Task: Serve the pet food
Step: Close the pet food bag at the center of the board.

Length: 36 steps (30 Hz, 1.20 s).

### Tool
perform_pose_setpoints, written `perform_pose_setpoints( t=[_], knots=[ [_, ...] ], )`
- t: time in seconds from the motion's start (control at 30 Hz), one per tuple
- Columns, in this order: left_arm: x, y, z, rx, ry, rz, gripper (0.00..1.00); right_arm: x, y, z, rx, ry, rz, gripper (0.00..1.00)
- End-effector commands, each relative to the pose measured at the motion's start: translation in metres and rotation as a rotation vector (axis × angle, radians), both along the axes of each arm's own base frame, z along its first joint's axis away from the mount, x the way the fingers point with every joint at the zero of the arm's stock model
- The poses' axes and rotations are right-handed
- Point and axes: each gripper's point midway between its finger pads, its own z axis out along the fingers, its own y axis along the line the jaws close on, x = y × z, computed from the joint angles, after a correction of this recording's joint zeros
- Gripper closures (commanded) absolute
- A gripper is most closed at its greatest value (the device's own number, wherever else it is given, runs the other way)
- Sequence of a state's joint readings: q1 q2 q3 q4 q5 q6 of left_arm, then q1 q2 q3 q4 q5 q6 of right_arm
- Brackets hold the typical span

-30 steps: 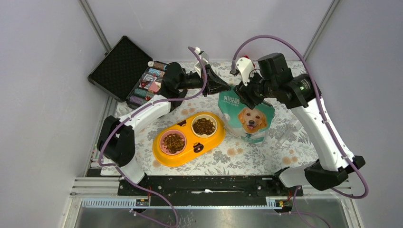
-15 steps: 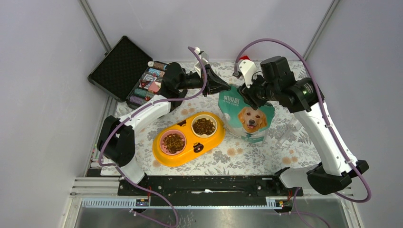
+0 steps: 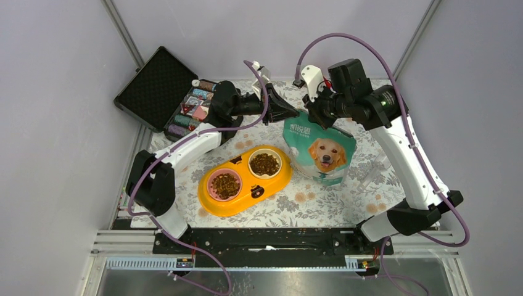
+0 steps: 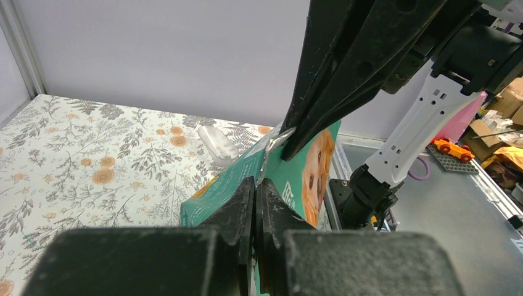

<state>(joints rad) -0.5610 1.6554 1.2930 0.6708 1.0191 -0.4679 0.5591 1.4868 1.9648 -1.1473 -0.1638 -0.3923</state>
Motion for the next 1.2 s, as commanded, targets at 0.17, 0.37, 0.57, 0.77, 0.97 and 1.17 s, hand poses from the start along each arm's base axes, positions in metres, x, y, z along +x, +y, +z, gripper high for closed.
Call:
perform_pose_setpoints(
  t=[0.17,0.37,0.57,0.77,0.97,1.17],
  knots=[
    [0.002,0.030,0.067,-0.132,-0.213,0.105,1.00,-0.007,-0.043,-0.003,-0.118,-0.105,-0.077,1.00],
    [0.004,0.031,0.070,-0.142,-0.214,0.115,1.00,-0.019,-0.074,-0.017,-0.195,-0.101,-0.127,0.97],
    [0.002,0.032,0.071,-0.142,-0.217,0.112,1.00,-0.026,-0.080,-0.023,-0.179,-0.080,-0.137,0.89],
    [0.001,0.033,0.072,-0.139,-0.220,0.115,1.00,-0.027,-0.084,-0.020,-0.162,-0.080,-0.146,1.00],
    [0.000,0.034,0.073,-0.139,-0.222,0.116,1.00,-0.028,-0.094,-0.020,-0.163,-0.084,-0.180,0.70],
    [0.000,0.034,0.073,-0.141,-0.220,0.114,1.00,-0.030,-0.099,-0.022,-0.170,-0.089,-0.185,0.93]
  ],
)
